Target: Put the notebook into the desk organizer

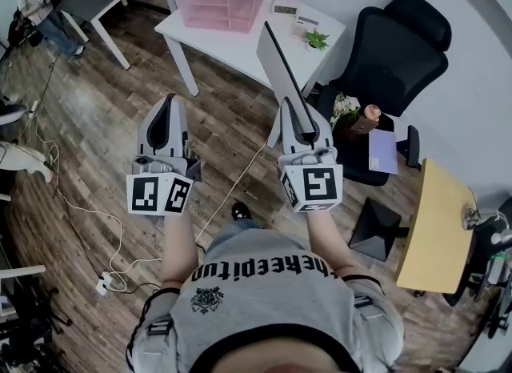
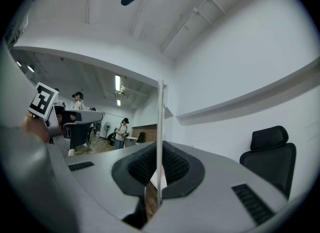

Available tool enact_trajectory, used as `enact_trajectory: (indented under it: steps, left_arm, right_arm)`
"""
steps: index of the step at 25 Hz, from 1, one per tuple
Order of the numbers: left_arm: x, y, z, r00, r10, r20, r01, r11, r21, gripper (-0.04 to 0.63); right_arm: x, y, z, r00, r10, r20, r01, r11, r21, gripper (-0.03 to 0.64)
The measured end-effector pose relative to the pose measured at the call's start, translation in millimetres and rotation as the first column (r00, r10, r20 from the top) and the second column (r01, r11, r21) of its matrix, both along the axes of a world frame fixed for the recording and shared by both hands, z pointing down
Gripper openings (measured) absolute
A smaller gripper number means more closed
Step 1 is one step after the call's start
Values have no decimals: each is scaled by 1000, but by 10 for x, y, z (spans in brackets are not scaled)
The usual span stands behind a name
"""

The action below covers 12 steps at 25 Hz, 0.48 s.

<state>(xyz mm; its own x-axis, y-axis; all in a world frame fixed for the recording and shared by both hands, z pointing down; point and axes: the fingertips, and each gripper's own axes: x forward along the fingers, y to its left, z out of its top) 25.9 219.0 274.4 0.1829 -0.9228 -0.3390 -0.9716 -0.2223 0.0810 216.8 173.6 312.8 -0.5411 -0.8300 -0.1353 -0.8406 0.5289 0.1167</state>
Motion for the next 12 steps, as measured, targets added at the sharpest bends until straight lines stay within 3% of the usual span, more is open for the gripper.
enact_trajectory:
  steps: [12]
  left_arm:
    - [-380,-592,89,1000,27,-2,-27,1000,-2,3]
  right_arm:
    - [-412,-569,30,1000,8,-9,-8,1000,14,9]
